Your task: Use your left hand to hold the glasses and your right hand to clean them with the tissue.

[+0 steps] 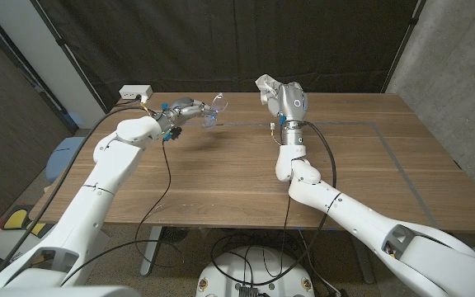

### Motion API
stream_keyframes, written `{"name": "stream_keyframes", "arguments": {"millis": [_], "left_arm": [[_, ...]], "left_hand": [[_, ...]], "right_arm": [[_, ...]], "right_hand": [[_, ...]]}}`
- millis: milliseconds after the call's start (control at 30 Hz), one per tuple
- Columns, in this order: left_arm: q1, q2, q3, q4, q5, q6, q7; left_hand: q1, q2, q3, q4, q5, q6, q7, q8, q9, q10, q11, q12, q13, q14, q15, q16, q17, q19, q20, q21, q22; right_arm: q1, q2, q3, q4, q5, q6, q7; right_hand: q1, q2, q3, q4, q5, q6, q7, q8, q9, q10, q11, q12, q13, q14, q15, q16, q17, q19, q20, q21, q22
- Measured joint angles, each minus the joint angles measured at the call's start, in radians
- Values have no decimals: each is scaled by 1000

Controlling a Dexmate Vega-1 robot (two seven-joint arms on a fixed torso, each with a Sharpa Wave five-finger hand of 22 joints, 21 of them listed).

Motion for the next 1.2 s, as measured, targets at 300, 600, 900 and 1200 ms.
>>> {"name": "stream_keyframes", "arguments": {"millis": [300, 600, 900, 1200], "left_arm": [[-59, -7, 36, 27, 73, 14, -62], [-147, -14, 108, 78, 149, 17, -137], [-210, -33, 147, 132, 194, -4, -206], [-226, -42, 151, 154, 183, -80, -260]], "left_hand": [[0, 0, 0, 0, 0, 0, 0, 0, 0, 0, 0, 0, 2, 0, 0, 0, 5, -2, 2, 8, 0], [0, 0, 4, -4, 1, 0, 0, 0, 0, -5, 5, 0, 0, 0, 0, 1, 6, -5, 6, 15, 0], [0, 0, 4, -4, 4, 0, 0, 0, 0, -5, 5, 0, 0, 0, 0, 9, 9, -5, 6, 22, 0], [0, 0, 4, -4, 4, 0, 0, 0, 1, -5, 5, 0, 3, 0, 0, 9, 8, -9, 2, 28, 0]], "right_arm": [[-5, 20, -6, 18, -8, 9, -33], [-10, 34, -15, 24, -20, 53, -76], [-46, 88, 33, 48, -72, 121, -110], [-69, 126, 59, 80, -92, 140, -114]], "right_hand": [[6, -6, 0, 0, 0, 0, 0, 1, 0, 3, -3, 0, 8, 8, -2, 0, 9, 0, 0, 8, 0], [6, -7, 0, 0, 0, 0, 0, 1, 0, 9, -9, 7, 14, 16, -5, 9, 18, 0, 0, 21, 3], [18, -18, 0, 0, 0, 11, 11, 0, -3, 18, -3, 15, 27, 28, -14, 17, 37, 0, 0, 38, 5], [19, -20, -6, -6, 0, 20, 20, -2, -5, 30, -2, 19, 34, 33, -12, 24, 53, 0, 0, 51, 7]]}}
